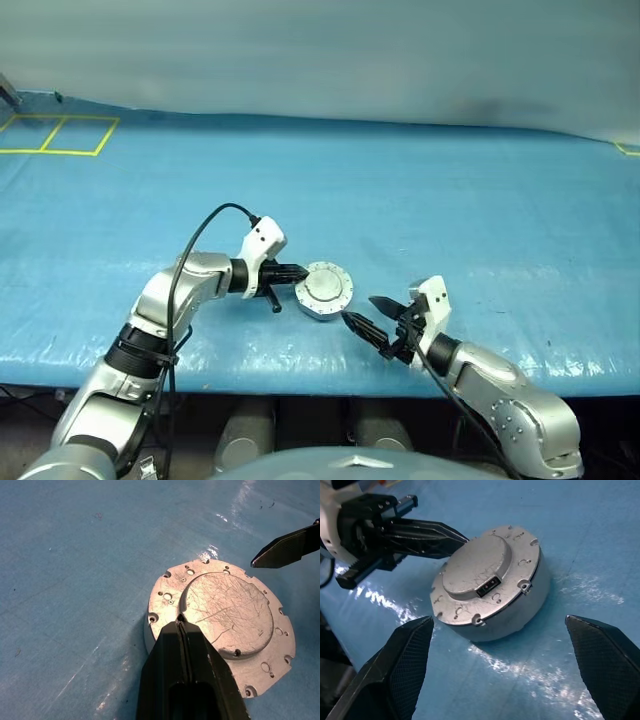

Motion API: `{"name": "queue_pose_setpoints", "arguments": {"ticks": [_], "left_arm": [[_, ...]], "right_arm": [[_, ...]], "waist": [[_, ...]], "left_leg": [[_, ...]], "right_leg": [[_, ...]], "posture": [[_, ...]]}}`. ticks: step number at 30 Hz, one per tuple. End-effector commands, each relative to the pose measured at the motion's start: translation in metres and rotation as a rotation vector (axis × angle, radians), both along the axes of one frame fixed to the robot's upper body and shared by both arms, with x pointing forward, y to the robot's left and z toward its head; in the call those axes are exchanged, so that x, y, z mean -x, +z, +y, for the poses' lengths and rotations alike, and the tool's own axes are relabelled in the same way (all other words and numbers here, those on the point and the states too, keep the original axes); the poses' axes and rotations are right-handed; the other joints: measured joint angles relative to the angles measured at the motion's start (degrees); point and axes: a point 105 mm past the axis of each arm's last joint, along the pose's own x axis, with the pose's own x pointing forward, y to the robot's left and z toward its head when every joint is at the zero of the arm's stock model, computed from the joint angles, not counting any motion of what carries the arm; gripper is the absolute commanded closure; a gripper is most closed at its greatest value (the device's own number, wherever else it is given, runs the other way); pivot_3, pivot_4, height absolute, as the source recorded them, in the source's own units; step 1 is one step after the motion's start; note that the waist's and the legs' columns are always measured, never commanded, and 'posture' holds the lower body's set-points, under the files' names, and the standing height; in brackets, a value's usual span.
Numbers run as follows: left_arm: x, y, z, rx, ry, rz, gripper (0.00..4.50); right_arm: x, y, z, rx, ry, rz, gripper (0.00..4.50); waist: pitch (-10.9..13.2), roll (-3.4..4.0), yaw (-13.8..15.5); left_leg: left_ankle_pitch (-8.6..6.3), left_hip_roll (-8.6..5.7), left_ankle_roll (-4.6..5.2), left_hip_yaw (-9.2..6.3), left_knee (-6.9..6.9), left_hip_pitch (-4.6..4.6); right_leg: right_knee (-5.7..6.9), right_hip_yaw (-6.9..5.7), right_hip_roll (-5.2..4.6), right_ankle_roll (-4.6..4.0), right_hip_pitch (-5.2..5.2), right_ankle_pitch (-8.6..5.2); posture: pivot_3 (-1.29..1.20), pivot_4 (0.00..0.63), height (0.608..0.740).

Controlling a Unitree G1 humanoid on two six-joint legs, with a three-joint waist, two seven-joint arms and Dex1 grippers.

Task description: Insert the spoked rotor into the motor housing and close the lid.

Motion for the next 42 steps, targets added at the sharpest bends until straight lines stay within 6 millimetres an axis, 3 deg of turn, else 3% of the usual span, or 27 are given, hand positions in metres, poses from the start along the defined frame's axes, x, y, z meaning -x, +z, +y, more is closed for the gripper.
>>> {"name": "queue_pose_setpoints", "arguments": {"ticks": [1, 12, 22, 39, 42], "left_arm": [[0.007, -0.009, -0.005, -0.007, -0.024, 0.036, 4.50], [0.010, -0.011, -0.004, -0.005, -0.024, 0.041, 4.50], [0.011, -0.012, -0.008, -0.007, -0.034, 0.038, 4.50], [0.013, -0.013, -0.009, -0.007, -0.040, 0.039, 4.50], [0.013, -0.013, -0.009, -0.008, -0.039, 0.040, 4.50]], "right_arm": [[-0.003, 0.006, 0.002, -0.142, -0.039, 0.067, 0.06], [-0.011, -0.012, 0.026, -0.361, -0.101, 0.255, 0.06], [-0.008, -0.011, 0.046, -0.590, -0.079, 0.405, 0.06], [-0.006, -0.021, 0.039, -0.660, -0.131, 0.474, 0.06], [-0.004, -0.025, 0.038, -0.652, -0.131, 0.487, 0.69]], "waist": [[0.0, 0.00, 0.0], [0.0, 0.07, 0.0], [0.0, 0.12, -0.2], [-0.2, 0.34, -0.6], [-0.2, 0.36, -0.6]], "left_leg": [[0.00, 0.00, 0.00, 0.00, 0.00, 0.00], [0.00, -0.02, 0.01, 0.01, -0.06, -0.05], [-0.01, 0.00, 0.01, 0.00, -0.08, -0.04], [-0.01, 0.00, 0.02, 0.00, -0.09, -0.04], [-0.01, 0.00, 0.02, 0.00, -0.10, -0.05]], "right_leg": [[0.00, 0.00, -0.01, 0.00, 0.00, 0.00], [-0.03, 0.00, -0.02, -0.02, -0.08, -0.01], [-0.04, 0.00, -0.01, -0.03, -0.08, -0.01], [-0.05, -0.01, 0.00, -0.04, -0.08, -0.03], [-0.05, -0.01, 0.00, -0.04, -0.08, -0.03]], "posture": [[0.00, 0.150, 0.740], [0.00, 0.150, 0.740], [0.00, 0.150, 0.740], [0.00, 0.150, 0.740], [0.00, 0.150, 0.740]]}}
